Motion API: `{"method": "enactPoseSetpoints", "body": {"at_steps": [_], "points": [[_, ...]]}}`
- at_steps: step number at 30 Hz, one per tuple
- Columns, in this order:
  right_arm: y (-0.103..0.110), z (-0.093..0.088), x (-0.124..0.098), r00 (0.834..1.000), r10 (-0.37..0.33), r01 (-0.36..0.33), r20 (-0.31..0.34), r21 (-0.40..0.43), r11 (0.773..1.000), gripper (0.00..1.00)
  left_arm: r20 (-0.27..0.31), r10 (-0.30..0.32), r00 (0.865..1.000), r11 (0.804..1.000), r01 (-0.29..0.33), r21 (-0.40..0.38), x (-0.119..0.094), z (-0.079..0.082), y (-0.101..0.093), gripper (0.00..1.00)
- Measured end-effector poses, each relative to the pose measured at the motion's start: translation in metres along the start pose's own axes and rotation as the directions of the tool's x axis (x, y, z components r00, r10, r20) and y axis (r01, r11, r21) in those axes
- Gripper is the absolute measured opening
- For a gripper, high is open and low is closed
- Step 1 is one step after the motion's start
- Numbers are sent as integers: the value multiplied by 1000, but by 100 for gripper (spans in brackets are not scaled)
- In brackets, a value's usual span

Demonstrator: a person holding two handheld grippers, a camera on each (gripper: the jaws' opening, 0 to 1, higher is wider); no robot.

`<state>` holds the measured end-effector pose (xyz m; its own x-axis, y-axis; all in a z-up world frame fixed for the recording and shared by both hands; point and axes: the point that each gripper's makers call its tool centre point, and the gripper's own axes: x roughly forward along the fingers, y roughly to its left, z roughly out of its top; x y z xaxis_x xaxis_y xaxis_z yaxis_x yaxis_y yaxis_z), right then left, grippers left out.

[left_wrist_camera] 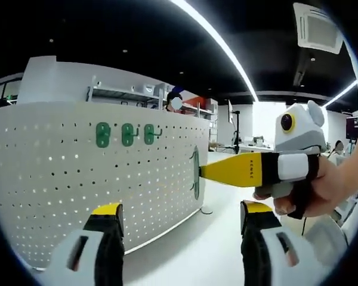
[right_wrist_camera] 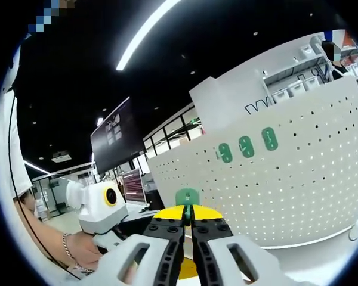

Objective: Insert the hook assembly into the mounting plate slot until the hook locks in place.

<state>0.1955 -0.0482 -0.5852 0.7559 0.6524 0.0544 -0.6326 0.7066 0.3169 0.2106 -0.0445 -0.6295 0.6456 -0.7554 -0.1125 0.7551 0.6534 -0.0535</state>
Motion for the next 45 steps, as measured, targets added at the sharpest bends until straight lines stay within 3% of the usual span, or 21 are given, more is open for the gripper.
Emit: {"method": "enactPoseSetpoints", "body": {"at_steps": [4, 6, 8, 10, 16, 21, 45], "points": [[-8, 1, -2, 998, -66, 62, -24, -133, 989, 0, -4, 2, 1000, 1000, -2, -3, 0, -2, 1, 82], [-11, 1, -3, 993, -108, 96, -40, -219, 971, 0, -7, 4, 1000, 1000, -4, -6, 0, -3, 1, 82], [-15, 0, -5, 988, -149, 126, -49, -325, 937, 0, -9, 3, 1000, 1000, -3, -8, 0, -3, 0, 82], [-18, 1, -6, 983, -178, 151, -42, -361, 920, 0, -11, 1, 1000, 1000, -1, -5, -1, -4, 0, 81], [-21, 0, -6, 983, -175, 151, -49, -318, 936, 0, -14, 1, 1000, 1000, -1, -2, -1, -4, -1, 81], [-36, 5, -6, 979, -202, 185, -39, -264, 947, 0, -23, 6, 1000, 1000, -6, -7, -3, -8, 1, 81], [-86, 40, 1, 954, -297, 296, 32, -234, 926, 0, -54, 44, 998, 999, -45, -14, -22, -26, 15, 79]]}}
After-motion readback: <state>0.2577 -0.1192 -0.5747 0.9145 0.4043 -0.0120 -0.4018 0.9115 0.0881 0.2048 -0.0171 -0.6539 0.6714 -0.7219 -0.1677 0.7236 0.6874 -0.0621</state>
